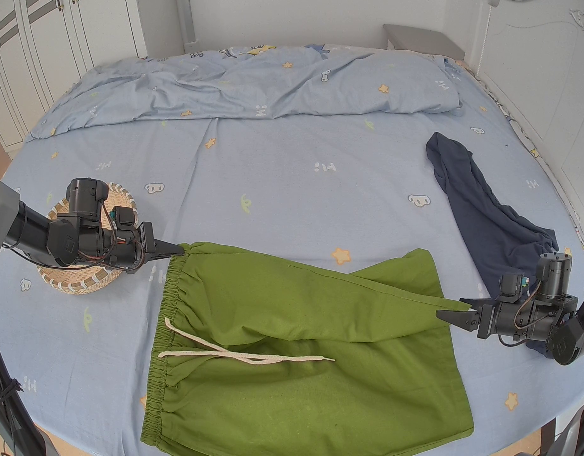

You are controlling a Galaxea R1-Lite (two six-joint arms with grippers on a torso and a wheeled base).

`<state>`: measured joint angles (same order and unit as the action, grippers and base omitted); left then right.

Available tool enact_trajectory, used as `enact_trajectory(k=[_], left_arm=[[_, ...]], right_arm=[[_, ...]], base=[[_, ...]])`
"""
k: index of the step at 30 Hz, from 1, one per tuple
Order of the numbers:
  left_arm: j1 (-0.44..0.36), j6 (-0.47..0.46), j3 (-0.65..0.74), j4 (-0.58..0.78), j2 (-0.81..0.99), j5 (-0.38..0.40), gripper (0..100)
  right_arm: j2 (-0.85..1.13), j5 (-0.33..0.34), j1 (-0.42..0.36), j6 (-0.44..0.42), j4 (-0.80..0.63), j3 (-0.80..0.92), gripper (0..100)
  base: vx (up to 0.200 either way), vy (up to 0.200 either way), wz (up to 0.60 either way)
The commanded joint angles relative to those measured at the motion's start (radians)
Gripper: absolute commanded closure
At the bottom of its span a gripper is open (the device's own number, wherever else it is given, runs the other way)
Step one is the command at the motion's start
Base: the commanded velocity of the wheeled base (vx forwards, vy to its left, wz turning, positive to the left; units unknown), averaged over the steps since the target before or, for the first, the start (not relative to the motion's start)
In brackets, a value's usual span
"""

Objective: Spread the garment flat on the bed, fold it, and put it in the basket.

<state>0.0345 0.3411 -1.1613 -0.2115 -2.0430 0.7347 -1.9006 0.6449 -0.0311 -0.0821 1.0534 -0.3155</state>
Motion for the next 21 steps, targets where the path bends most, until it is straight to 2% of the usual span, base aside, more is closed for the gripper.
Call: enact_trajectory(k=[1,3,4,21], left_arm=[[0.002,0.001,-0.003,0.000,-0.008,0.000,100],[0.005,0.001,-0.005,0.000,-0.016,0.000,100],[0.005,0.001,-0.005,0.000,-0.019,0.000,100],[0.008,-0.002,-0.005,0.000,-0.017,0.000,100]], right_arm=[[-0.026,-0.001,-0.003,-0.001,0.002,0.004,0],[-0.026,0.001,0.000,-0.001,0.004,0.004,0],[-0.026,0.001,0.000,-0.002,0.004,0.004,100],[-0.006,0.001,0.008,-0.010,0.004,0.001,100]], base=[[0.000,0.000,0.00],[0.000,0.000,0.00],[0.000,0.000,0.00],[0.000,0.000,0.00]])
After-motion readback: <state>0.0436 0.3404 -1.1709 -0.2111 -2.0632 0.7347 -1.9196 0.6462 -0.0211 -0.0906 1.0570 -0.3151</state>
